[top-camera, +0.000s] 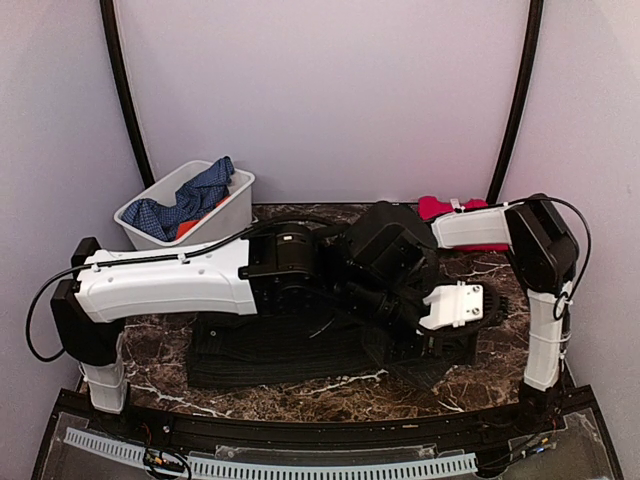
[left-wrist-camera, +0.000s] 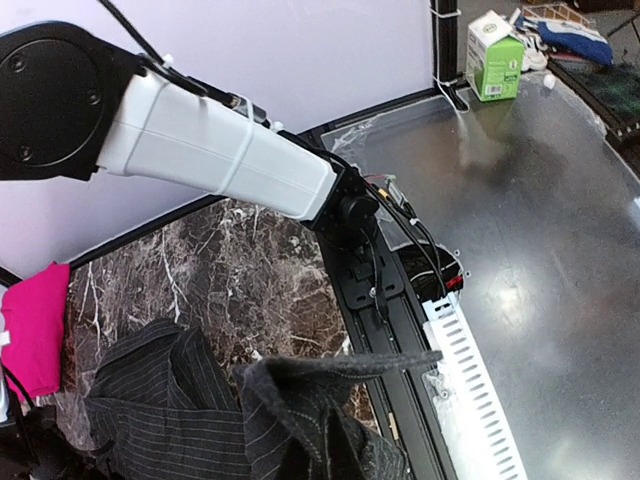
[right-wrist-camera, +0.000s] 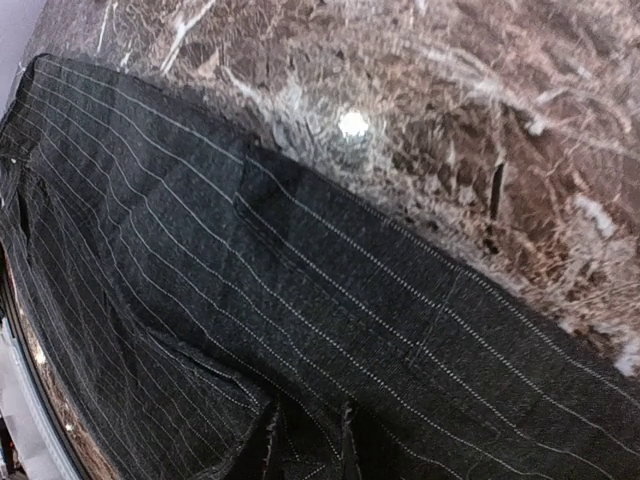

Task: Fold and stack the mixed laundry pile
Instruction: Adjust the rectangle-folded shirt at the center of the board.

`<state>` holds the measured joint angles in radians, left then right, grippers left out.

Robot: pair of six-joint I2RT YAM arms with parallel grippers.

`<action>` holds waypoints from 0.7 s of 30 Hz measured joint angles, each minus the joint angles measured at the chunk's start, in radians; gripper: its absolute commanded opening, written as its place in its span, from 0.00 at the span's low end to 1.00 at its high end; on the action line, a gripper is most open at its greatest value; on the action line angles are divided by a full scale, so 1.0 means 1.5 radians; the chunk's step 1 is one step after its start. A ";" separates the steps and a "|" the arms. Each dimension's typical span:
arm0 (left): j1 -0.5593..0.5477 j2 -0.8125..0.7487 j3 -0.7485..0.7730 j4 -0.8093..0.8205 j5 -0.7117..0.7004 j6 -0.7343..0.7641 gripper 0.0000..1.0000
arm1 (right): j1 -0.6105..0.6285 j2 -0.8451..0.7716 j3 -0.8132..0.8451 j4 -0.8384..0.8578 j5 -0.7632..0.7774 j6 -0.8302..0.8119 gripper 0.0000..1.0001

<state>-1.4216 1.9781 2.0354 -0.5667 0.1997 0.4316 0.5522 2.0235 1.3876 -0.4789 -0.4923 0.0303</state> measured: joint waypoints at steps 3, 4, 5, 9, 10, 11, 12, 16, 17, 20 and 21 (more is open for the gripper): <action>0.022 -0.007 -0.027 0.031 -0.009 -0.059 0.00 | -0.005 0.012 -0.010 -0.004 -0.024 0.010 0.34; 0.033 -0.011 -0.040 0.039 -0.009 -0.078 0.00 | -0.009 0.005 -0.021 -0.003 -0.032 0.017 0.38; 0.052 -0.021 -0.065 0.051 -0.008 -0.108 0.00 | -0.015 -0.008 -0.032 -0.002 -0.038 0.023 0.42; 0.153 -0.081 -0.210 0.100 -0.025 -0.226 0.00 | -0.052 -0.097 -0.045 -0.004 -0.042 0.049 0.50; 0.174 -0.097 -0.243 0.107 -0.029 -0.248 0.00 | -0.058 -0.123 -0.043 -0.004 -0.041 0.053 0.51; 0.198 -0.114 -0.278 0.117 -0.036 -0.272 0.00 | -0.067 -0.150 -0.040 -0.002 -0.038 0.055 0.52; 0.227 -0.136 -0.321 0.130 -0.045 -0.302 0.00 | -0.074 -0.173 -0.036 0.001 -0.035 0.056 0.53; 0.288 -0.209 -0.446 0.168 -0.083 -0.388 0.00 | -0.081 -0.212 -0.025 0.009 -0.022 0.058 0.56; 0.294 -0.230 -0.479 0.176 -0.101 -0.412 0.00 | -0.081 -0.212 -0.025 0.008 -0.021 0.058 0.57; 0.307 -0.274 -0.541 0.189 -0.136 -0.458 0.00 | -0.081 -0.205 -0.037 0.005 -0.021 0.058 0.58; 0.314 -0.287 -0.560 0.192 -0.148 -0.475 0.00 | -0.081 -0.201 -0.041 0.003 -0.022 0.057 0.59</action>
<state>-0.9508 1.5471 1.1950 -0.2794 -0.0227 -0.2806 0.4313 1.7226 1.3262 -0.4751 -0.5251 0.1154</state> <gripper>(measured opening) 0.005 0.577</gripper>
